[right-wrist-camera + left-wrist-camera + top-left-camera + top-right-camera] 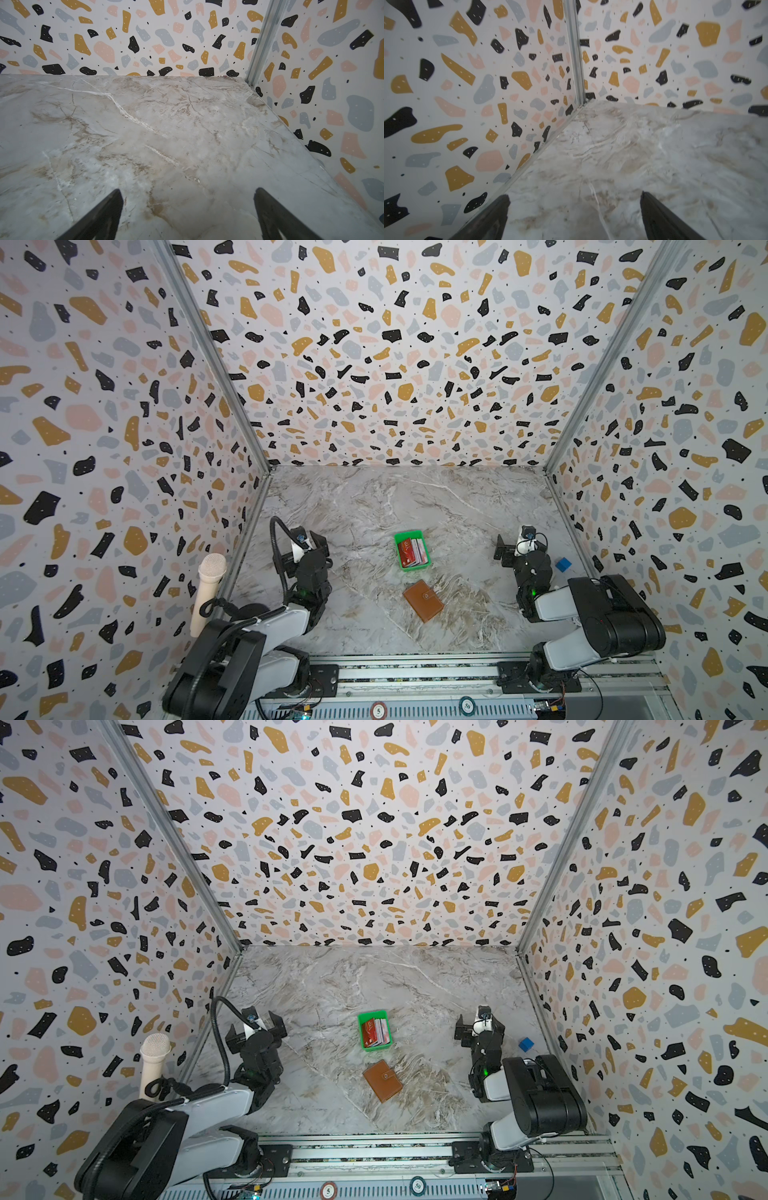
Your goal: Put the credit cards into the card holder
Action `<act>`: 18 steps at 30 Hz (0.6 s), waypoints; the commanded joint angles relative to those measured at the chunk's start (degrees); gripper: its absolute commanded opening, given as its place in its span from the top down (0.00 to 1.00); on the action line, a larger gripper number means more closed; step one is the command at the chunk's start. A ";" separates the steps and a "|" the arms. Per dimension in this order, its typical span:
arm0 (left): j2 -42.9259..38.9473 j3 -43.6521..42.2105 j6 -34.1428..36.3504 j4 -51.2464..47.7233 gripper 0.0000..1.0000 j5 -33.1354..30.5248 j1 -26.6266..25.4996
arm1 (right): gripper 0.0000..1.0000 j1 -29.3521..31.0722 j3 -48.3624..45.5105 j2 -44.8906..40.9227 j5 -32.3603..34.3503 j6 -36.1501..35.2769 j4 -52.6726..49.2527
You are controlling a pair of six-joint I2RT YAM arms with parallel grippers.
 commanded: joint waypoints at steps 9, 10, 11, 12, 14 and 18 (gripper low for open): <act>10.07 -2.94 -1.83 20.48 0.00 13.99 8.31 | 0.01 -0.11 0.86 -1.17 0.00 -0.52 1.33; 7.77 -1.33 -2.53 13.22 0.00 14.45 8.32 | 0.01 -0.14 0.92 -1.11 0.03 -0.57 1.29; 8.08 -1.93 -2.48 14.79 0.00 14.87 8.50 | 0.01 -0.17 0.97 -1.09 0.03 -0.45 1.29; 9.50 -2.56 -2.03 18.12 0.00 14.19 8.54 | 0.01 -0.16 0.97 -1.11 0.05 -0.59 1.24; 9.21 -2.57 -2.10 18.19 0.00 14.37 8.54 | 0.01 -0.18 0.92 -1.13 0.03 -0.56 1.30; 8.41 -2.45 -2.09 16.66 0.00 14.33 8.51 | 0.01 -0.17 1.01 -1.07 0.03 -0.46 1.20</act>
